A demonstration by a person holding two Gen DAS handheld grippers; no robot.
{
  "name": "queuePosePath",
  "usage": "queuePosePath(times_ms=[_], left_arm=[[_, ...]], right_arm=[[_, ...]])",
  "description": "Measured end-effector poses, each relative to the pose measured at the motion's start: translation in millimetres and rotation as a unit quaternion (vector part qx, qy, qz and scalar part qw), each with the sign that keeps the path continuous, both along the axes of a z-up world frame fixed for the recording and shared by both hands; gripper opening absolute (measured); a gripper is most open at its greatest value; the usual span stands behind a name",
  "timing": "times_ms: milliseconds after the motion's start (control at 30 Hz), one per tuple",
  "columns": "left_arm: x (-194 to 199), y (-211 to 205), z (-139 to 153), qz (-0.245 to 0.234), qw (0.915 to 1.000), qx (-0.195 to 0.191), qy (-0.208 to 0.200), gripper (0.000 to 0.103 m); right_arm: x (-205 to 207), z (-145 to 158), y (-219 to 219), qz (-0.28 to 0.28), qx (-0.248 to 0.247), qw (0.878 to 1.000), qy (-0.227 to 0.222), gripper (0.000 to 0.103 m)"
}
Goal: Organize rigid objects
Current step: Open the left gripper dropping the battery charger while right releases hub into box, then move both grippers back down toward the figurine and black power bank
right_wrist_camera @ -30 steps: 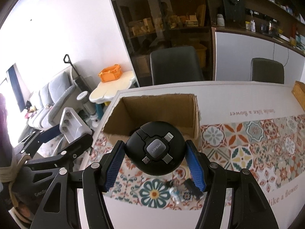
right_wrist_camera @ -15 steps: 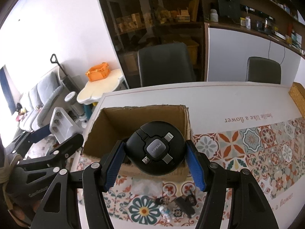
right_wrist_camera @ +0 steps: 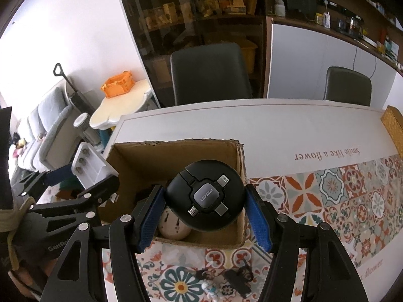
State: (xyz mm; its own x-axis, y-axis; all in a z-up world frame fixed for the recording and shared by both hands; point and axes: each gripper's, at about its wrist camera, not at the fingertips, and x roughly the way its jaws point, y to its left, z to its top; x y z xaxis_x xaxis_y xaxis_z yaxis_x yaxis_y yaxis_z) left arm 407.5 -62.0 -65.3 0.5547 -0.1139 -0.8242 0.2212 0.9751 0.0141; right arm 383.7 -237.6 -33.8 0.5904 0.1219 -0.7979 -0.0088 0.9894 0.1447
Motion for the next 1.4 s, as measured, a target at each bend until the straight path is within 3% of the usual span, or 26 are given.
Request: queuePosePath(times_ms=[333,633,700,833,1400], left_arm=[[-3.9,11.5,0.5,0.026,0.9993,0.026,-0.013,0.096],[-13.5,33.3,13.5,0.054,0.9975,0.032,-0.034,0.099],[-16.7,36.4,17.1,0.058,0.9969,0.034,-0.041,0.099],[-25.9,38.5,23.6,0.053,0.9970,0.026,-0.049,0.099],[-99.3,14.7,41.2,0.007,0.9964,0.011,-0.083,0.103]], right_arm=[[7.8,-4.8,5.6,0.000,-0.005,1.000,0.011,0.064],[17.7,-5.4,19.9,0.026,0.004,1.000,0.013,0.065],[17.6,-2.2,22.1,0.023,-0.006,1.000,0.003,0.079],[11.9,6.0,21.8,0.018,-0.010,1.000,-0.011,0.083],[-68.3,23.7,-16.1,-0.031,-0.002,0.999,-0.020,0.083]])
